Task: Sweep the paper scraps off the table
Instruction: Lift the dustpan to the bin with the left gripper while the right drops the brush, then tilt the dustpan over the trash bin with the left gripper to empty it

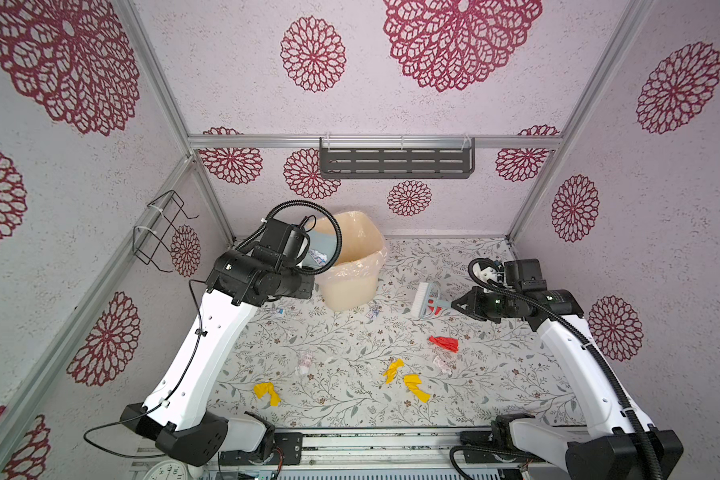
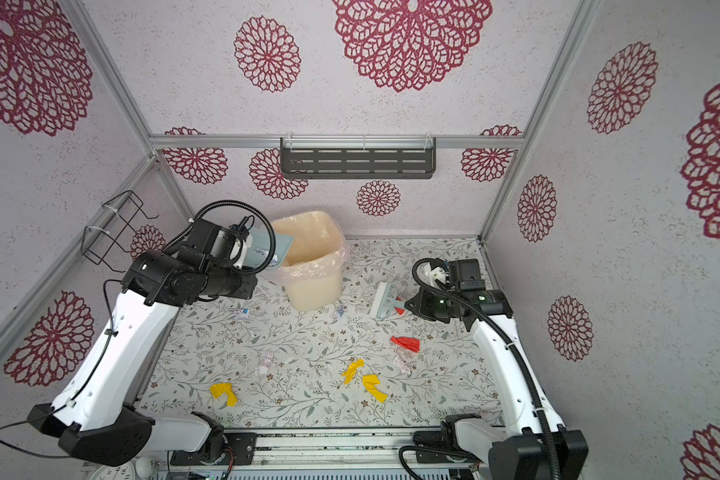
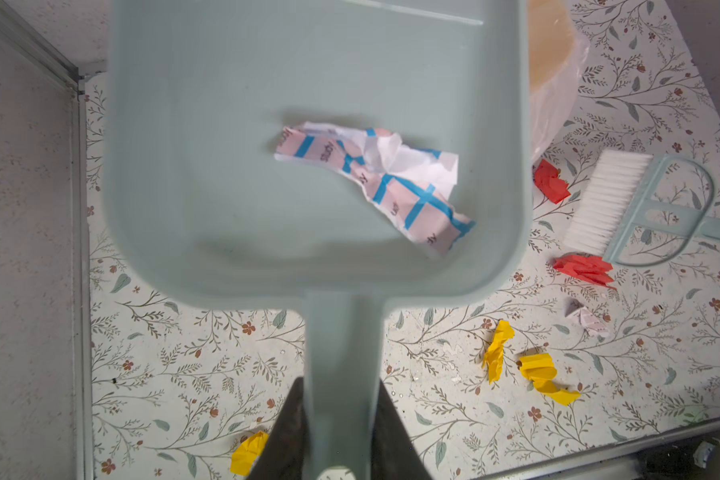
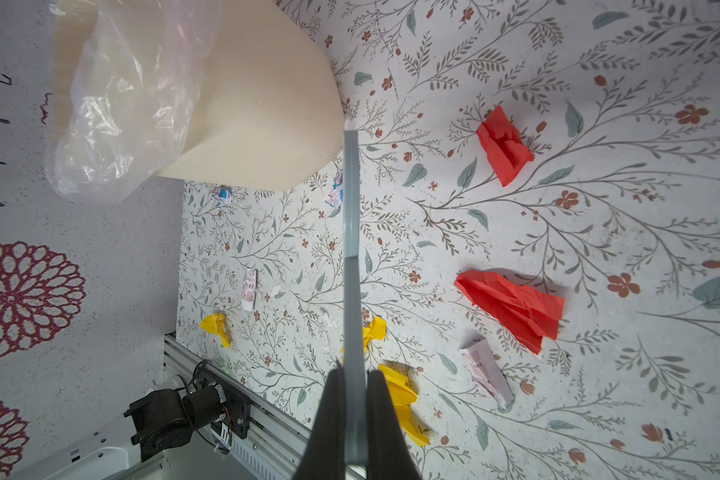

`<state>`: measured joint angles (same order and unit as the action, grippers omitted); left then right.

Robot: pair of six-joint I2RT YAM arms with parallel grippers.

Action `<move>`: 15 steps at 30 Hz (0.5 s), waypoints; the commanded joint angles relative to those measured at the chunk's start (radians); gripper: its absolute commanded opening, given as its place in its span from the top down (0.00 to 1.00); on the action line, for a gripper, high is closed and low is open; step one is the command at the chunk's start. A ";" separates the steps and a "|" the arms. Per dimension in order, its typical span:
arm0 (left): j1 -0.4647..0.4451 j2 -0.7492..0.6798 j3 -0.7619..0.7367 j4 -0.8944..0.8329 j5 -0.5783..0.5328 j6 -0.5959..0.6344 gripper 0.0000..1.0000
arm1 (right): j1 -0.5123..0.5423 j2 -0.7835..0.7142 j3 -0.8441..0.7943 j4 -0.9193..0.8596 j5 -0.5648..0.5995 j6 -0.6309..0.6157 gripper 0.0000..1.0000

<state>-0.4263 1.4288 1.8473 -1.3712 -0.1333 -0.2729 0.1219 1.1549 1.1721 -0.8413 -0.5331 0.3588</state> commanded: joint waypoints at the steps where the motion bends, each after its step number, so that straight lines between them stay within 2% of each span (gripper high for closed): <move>1: 0.038 0.048 0.076 -0.001 0.050 0.099 1.00 | -0.010 -0.005 0.039 0.010 -0.035 -0.015 1.00; 7: 0.041 0.208 0.254 -0.116 -0.089 0.218 1.00 | -0.011 0.020 0.062 -0.005 -0.039 -0.034 1.00; 15: 0.039 0.310 0.328 -0.130 -0.267 0.309 1.00 | -0.012 0.055 0.092 -0.019 -0.050 -0.044 1.00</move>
<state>-0.3882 1.7184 2.1452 -1.4799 -0.3099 -0.0284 0.1158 1.2072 1.2251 -0.8482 -0.5556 0.3405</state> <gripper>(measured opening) 0.227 0.075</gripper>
